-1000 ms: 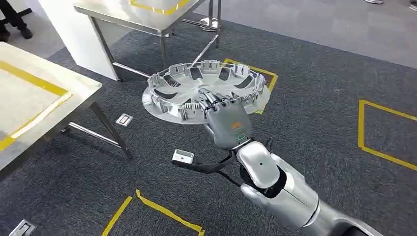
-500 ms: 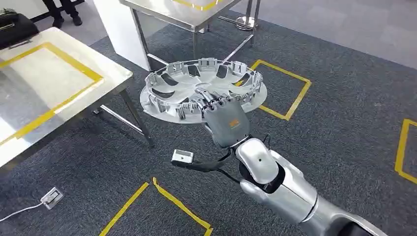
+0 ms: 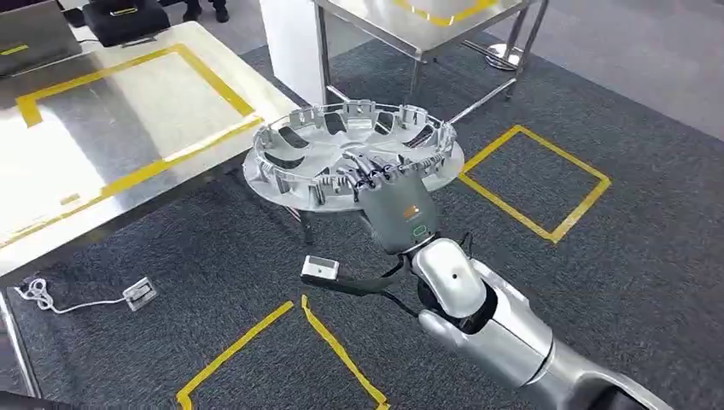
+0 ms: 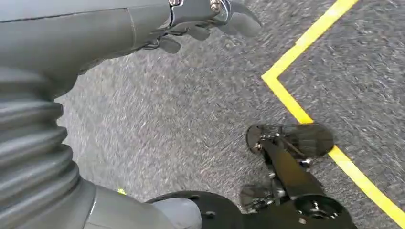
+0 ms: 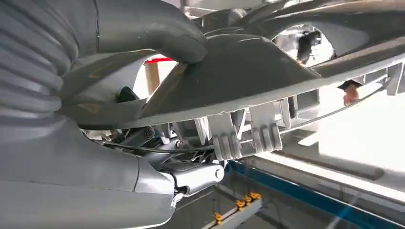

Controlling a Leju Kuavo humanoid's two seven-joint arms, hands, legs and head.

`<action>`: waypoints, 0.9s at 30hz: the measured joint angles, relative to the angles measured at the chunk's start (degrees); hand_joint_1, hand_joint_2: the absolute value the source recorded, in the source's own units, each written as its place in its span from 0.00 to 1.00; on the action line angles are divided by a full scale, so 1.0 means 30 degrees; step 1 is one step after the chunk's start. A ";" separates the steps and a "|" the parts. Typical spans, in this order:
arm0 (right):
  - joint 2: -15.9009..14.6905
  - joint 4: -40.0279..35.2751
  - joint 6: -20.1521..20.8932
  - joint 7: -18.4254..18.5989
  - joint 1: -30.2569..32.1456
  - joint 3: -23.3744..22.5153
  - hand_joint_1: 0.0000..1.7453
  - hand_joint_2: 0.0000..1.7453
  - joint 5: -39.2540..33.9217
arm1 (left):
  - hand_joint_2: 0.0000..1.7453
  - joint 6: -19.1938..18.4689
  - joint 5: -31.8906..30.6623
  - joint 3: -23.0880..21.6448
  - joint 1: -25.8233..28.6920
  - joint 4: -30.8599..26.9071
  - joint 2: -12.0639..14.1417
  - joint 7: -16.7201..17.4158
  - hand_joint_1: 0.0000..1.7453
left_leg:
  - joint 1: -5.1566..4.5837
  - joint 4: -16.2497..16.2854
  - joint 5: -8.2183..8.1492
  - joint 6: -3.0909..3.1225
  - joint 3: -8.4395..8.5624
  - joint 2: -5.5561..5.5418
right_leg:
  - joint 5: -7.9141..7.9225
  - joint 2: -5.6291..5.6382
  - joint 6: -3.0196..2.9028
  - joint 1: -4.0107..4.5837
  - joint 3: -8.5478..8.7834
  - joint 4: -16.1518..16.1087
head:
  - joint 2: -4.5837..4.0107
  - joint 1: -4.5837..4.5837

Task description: Take the parts from the cabinet and place them on the table.

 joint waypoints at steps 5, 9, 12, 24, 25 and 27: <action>-0.0022 0.0007 -0.0029 -0.0022 -0.0110 0.0000 1.00 1.00 0.0000 | 1.00 0.0000 0.0036 0.0000 0.0099 0.0000 -0.0007 -0.0058 0.00 | 0.0056 -0.0268 0.0412 -0.0837 -0.0365 -0.1132 | -0.0130 0.0004 -0.0484 0.0066 0.0271 -0.0724 | 0.0000 -0.0007; 0.0007 -0.0022 -0.0044 0.0029 -0.0210 -0.0015 1.00 1.00 0.0051 | 1.00 0.0000 0.0051 0.0000 -0.0005 0.0000 -0.0007 -0.0073 0.00 | -0.0100 0.3402 -0.1683 -0.0926 -0.2080 0.1687 | -0.0022 -0.1031 -0.0923 0.0135 0.0333 -0.0888 | 0.0000 -0.0226; 0.0007 -0.0022 -0.0036 0.0000 -0.0202 0.0000 1.00 1.00 0.0044 | 1.00 0.0000 0.0087 0.0000 -0.0003 0.0000 -0.0044 -0.0102 0.00 | -0.0101 0.5408 -0.2082 -0.0948 -0.2837 0.1762 | -0.0079 -0.1829 -0.0988 0.0218 0.0339 -0.0844 | 0.0000 -0.0233; 0.0146 -0.0051 0.0066 0.0044 -0.0441 0.0044 1.00 1.00 0.0022 | 1.00 0.0124 0.0117 0.0015 0.0085 -0.0001 -0.0073 -0.0109 0.00 | -0.0212 -0.0128 0.0005 0.0370 0.0013 0.1740 | -0.2234 -0.1160 0.0019 0.0260 -0.0876 0.2403 | 0.0000 -0.0058; 0.0124 -0.0051 0.0065 0.0051 -0.0378 0.0044 1.00 1.00 0.0022 | 1.00 0.0124 0.0117 0.0007 0.0054 0.0000 -0.0080 -0.0109 0.00 | -0.0216 -0.0124 0.0027 0.0399 -0.0029 0.1480 | -0.2775 -0.1040 0.0056 0.0257 -0.1587 0.3821 | 0.0000 -0.0051; 0.0124 -0.0044 0.0073 0.0072 -0.0239 0.0058 1.00 1.00 0.0008 | 1.00 0.0124 0.0117 0.0015 0.0075 0.0000 -0.0080 -0.0058 0.00 | -0.0222 -0.0108 0.0066 0.0373 -0.0070 0.0938 | -0.2651 -0.1010 0.0087 0.0243 -0.2198 0.4812 | 0.0000 -0.0036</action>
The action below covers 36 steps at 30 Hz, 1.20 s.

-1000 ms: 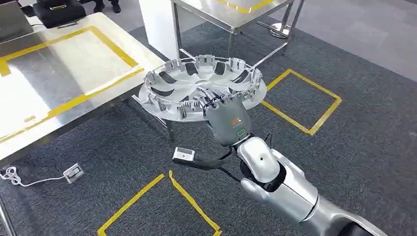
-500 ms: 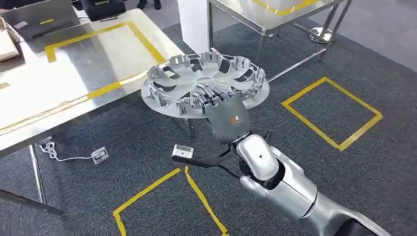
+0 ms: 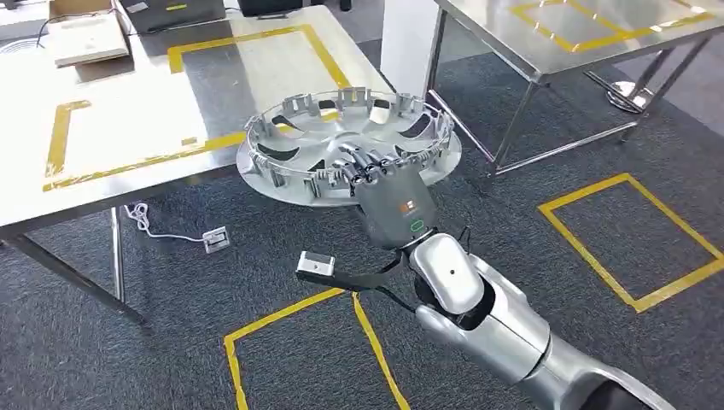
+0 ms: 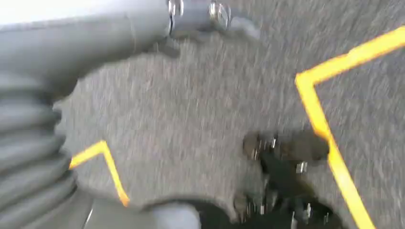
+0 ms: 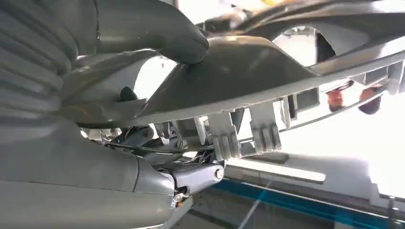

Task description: Take the parts from the cabinet and place them on the table.

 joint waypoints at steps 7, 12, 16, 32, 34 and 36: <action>0.0058 0.0036 0.0015 -0.0101 -0.0344 0.0015 1.00 1.00 -0.0008 | 1.00 0.0066 0.0066 0.0036 0.0002 0.0000 -0.0051 0.0073 0.00 | 0.0107 0.0022 0.0387 -0.0714 -0.0425 -0.1599 | 0.2413 0.1428 -0.0301 -0.0056 0.2341 -0.5420 | 0.0000 0.0015; 0.0262 0.0044 0.0029 -0.0189 -0.0472 0.0036 1.00 1.00 0.0006 | 1.00 0.0058 0.0117 0.0058 0.0081 0.0001 -0.0036 0.0109 0.00 | 0.0005 0.2546 -0.1131 -0.1133 -0.1769 0.0459 | 0.2741 0.0123 -0.0943 -0.0106 0.2555 -0.5772 | 0.0000 -0.0226; 0.0313 0.0102 0.0058 -0.0196 -0.0423 0.0080 1.00 1.00 0.0000 | 1.00 0.0058 0.0160 0.0066 0.0025 0.0007 -0.0036 0.0131 0.00 | 0.0060 0.5118 -0.1709 -0.1280 -0.2716 0.0897 | 0.2677 -0.0954 -0.0976 -0.0025 0.2523 -0.5710 | 0.0000 -0.0233; 0.1093 0.0117 -0.0408 0.0044 -0.1019 0.0073 1.00 1.00 0.0772 | 1.00 -0.0102 0.0168 0.0379 0.0089 0.0000 0.0015 0.0393 0.00 | -0.0103 0.0159 -0.0182 -0.0334 0.0056 0.1286 | 0.2771 -0.1423 -0.0372 0.0149 0.2502 -0.5834 | 0.0000 -0.0109; 0.1180 0.0131 -0.0408 0.0044 -0.1043 0.0073 1.00 1.00 0.0772 | 1.00 -0.0124 0.0168 0.0379 0.0089 0.0000 0.0015 0.0393 0.00 | -0.0114 0.0161 -0.0172 -0.0320 0.0045 0.1284 | 0.2791 -0.1424 -0.0296 0.0140 0.2500 -0.5839 | 0.0000 -0.0109; 0.1268 0.0153 -0.0401 0.0044 -0.1064 0.0073 1.00 1.00 0.0772 | 1.00 -0.0124 0.0168 0.0386 0.0092 0.0000 0.0015 0.0393 0.00 | -0.0115 0.0160 -0.0157 -0.0313 0.0038 0.1287 | 0.2815 -0.1421 -0.0259 0.0143 0.2497 -0.5837 | 0.0000 -0.0117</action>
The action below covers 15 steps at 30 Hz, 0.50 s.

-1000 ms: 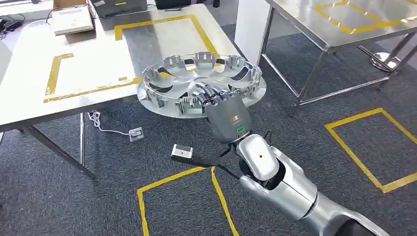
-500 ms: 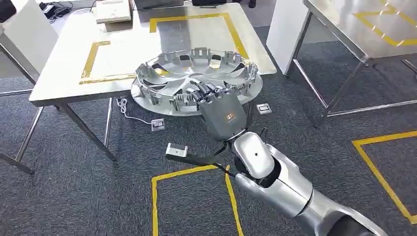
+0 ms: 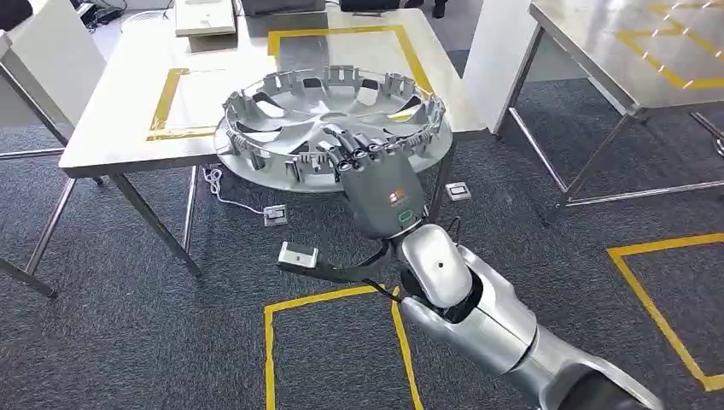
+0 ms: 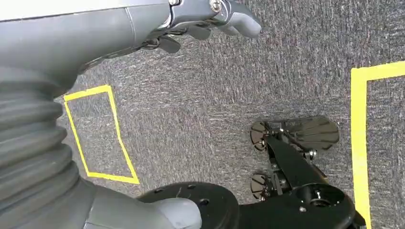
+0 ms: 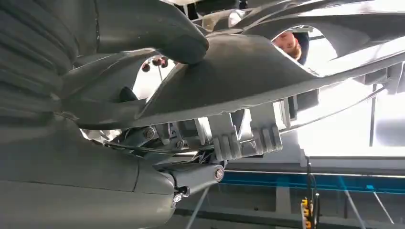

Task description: Take the parts from the cabinet and place them on the table.

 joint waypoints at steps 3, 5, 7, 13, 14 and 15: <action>0.0168 0.0000 0.0066 0.0000 -0.0060 0.0000 1.00 1.00 -0.0058 | 1.00 0.0000 -0.0037 0.0000 0.0004 0.0000 0.0051 0.0007 0.00 | -0.0114 -0.0328 -0.0169 0.0364 -0.0030 -0.0009 | 0.0093 -0.0150 0.0360 -0.0104 0.0224 -0.0419 | 0.0000 -0.0007; 0.0262 0.0015 0.0095 -0.0044 -0.0076 -0.0022 1.00 1.00 -0.0087 | 1.00 0.0000 -0.0066 0.0000 0.0027 0.0000 -0.0015 0.0000 0.00 | 0.0180 -0.1146 0.0314 0.0498 0.0754 -0.0096 | -0.0286 0.0754 0.0419 -0.0136 0.0141 0.0138 | 0.0000 0.0036; 0.0262 0.0022 0.0066 -0.0109 -0.0097 -0.0022 1.00 1.00 -0.0109 | 1.00 -0.0007 -0.0161 0.0000 -0.0062 0.0000 -0.0007 0.0007 0.00 | 0.0202 -0.1194 0.0385 0.0493 0.0789 -0.0165 | -0.1724 0.1431 0.0450 -0.0199 -0.1313 0.3015 | 0.0000 0.0175; 0.0204 0.0058 0.0095 -0.0116 0.0279 -0.0022 1.00 1.00 -0.0160 | 1.00 -0.0065 -0.0211 0.0000 -0.0038 0.0000 -0.0007 -0.0007 0.00 | 0.0578 -0.0517 -0.0160 -0.0238 0.0705 -0.0715 | 0.0674 0.1497 0.0984 -0.0796 -0.0788 0.0590 | 0.0000 0.0247; 0.0182 0.0080 0.0095 -0.0124 0.0282 -0.0022 1.00 1.00 -0.0160 | 1.00 -0.0066 -0.0219 0.0000 -0.0028 -0.0015 0.0074 -0.0007 0.00 | 0.0556 -0.0362 -0.0305 -0.0475 0.0577 -0.0767 | 0.0160 0.1703 0.1000 -0.0697 -0.0718 0.0421 | 0.0000 0.0277; 0.0189 0.0080 0.0051 -0.0146 0.0300 -0.0022 1.00 1.00 -0.0160 | 1.00 -0.0066 -0.0219 0.0000 -0.0060 -0.0022 0.0109 -0.0007 0.00 | 0.0468 -0.0127 -0.0451 -0.0681 0.0499 -0.0794 | 0.0221 0.1810 0.0596 -0.0635 -0.0636 0.0267 | 0.0000 0.0306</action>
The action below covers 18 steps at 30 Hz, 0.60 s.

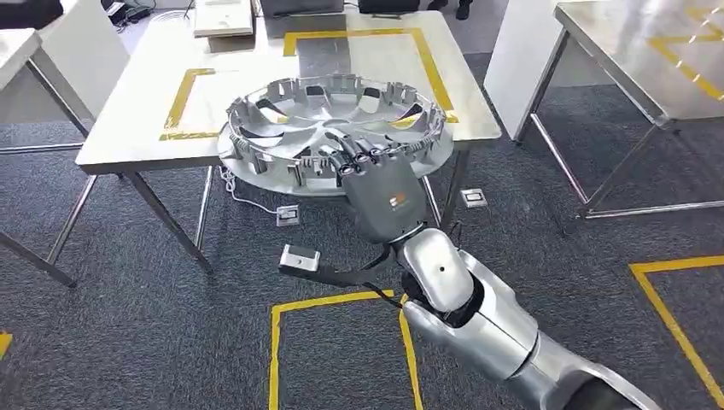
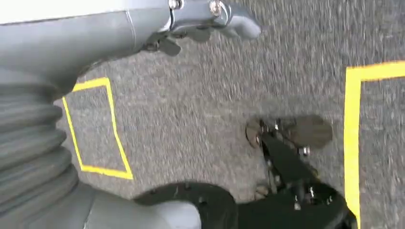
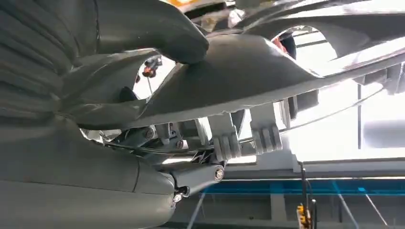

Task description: Take the parts from the cabinet and place them on the table.

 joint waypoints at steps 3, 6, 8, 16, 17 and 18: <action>-0.0022 0.0007 0.0029 0.0007 0.0034 -0.0007 1.00 1.00 -0.0007 | 1.00 0.0000 0.0000 0.0000 0.0054 -0.0007 -0.0007 -0.0036 0.00 | 0.0108 -0.0298 0.0023 -0.0354 0.0194 -0.0064 | -0.0167 -0.0071 -0.0560 0.0115 -0.0019 0.0171 | 0.0000 -0.0007; -0.0015 0.0000 0.0015 0.0051 0.0009 -0.0051 1.00 1.00 -0.0007 | 1.00 0.0000 -0.0022 0.0000 0.0018 -0.0007 -0.0014 -0.0058 0.00 | 0.0111 0.1467 -0.0786 -0.0437 -0.0611 0.0379 | -0.0337 -0.0149 -0.1039 0.0103 0.0341 0.0102 | 0.0000 -0.0095; -0.0022 0.0007 0.0015 0.0022 0.0012 -0.0051 1.00 1.00 -0.0014 | 1.00 0.0000 -0.0022 0.0000 0.0004 -0.0007 0.0000 -0.0058 0.00 | 0.0029 0.4664 -0.1933 -0.0409 -0.2391 0.0390 | -0.0535 -0.0186 -0.1231 0.0230 0.0535 0.0105 | 0.0000 -0.0087; -0.0022 0.0015 0.0000 0.0022 0.0023 -0.0051 1.00 1.00 -0.0065 | 1.00 0.0000 -0.0073 0.0000 -0.0002 -0.0007 0.0066 -0.0051 0.00 | -0.0636 0.0234 0.0788 0.0543 -0.0956 0.0508 | -0.1551 -0.0170 -0.0899 0.0497 0.1573 0.0004 | 0.0000 -0.0138; -0.0022 0.0015 0.0015 0.0022 0.0026 -0.0058 1.00 1.00 -0.0073 | 1.00 0.0000 -0.0073 0.0000 0.0014 -0.0007 0.0066 -0.0051 0.00 | -0.0673 0.0111 0.0731 0.0619 -0.0976 0.0469 | -0.1506 -0.0179 -0.0799 0.0492 0.1716 -0.0052 | 0.0000 -0.0124; -0.0029 0.0015 0.0015 0.0022 0.0031 -0.0058 1.00 1.00 -0.0095 | 1.00 0.0000 -0.0080 0.0000 0.0032 -0.0007 0.0066 -0.0051 0.00 | -0.0629 0.0044 0.0637 0.0761 -0.0909 0.0468 | -0.1420 -0.0187 -0.0671 0.0511 0.1762 -0.0021 | 0.0000 -0.0087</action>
